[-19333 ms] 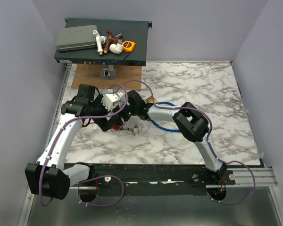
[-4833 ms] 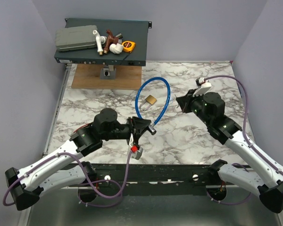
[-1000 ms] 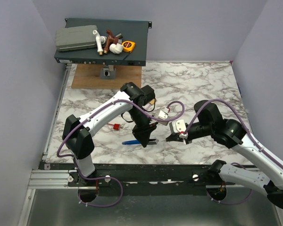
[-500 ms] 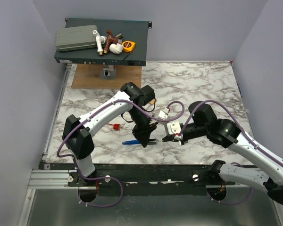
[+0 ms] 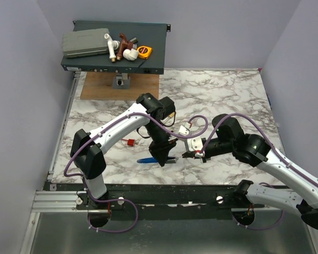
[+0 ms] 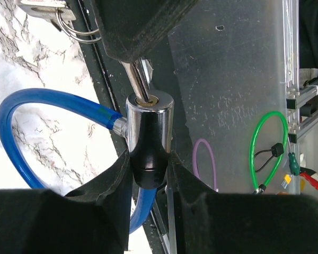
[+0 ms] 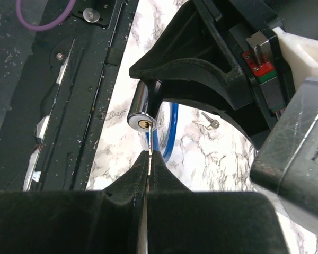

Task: Unlock with the key
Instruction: Unlock the lock.

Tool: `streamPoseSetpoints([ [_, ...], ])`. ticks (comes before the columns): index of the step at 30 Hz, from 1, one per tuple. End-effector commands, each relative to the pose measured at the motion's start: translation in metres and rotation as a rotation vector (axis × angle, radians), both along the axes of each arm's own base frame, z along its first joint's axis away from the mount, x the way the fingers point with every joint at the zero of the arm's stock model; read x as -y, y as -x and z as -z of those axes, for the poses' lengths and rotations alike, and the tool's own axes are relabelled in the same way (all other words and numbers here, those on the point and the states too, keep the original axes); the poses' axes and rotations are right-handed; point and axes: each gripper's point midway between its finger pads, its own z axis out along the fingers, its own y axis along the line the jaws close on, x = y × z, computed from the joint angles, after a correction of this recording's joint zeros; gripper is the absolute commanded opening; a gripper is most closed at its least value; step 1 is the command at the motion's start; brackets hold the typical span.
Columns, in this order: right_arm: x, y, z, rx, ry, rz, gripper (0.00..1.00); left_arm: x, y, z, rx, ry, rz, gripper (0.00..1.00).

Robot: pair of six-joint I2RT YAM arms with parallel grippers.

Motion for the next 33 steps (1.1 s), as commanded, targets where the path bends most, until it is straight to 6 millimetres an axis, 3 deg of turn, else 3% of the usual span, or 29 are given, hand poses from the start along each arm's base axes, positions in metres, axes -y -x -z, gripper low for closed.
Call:
streamPoseSetpoints([
  [1, -0.002, -0.003, -0.004, 0.033, -0.021, 0.006, 0.01, -0.007, 0.009, -0.005, -0.024, -0.030, 0.014, 0.00],
  [19, -0.004, 0.007, 0.006, 0.015, 0.003, -0.035, 0.01, -0.008, 0.011, -0.006, -0.029, -0.028, 0.013, 0.00],
  [33, -0.014, 0.001, 0.001, 0.049, -0.016, -0.026, 0.01, -0.007, 0.004, -0.010, -0.047, -0.045, -0.044, 0.00],
])
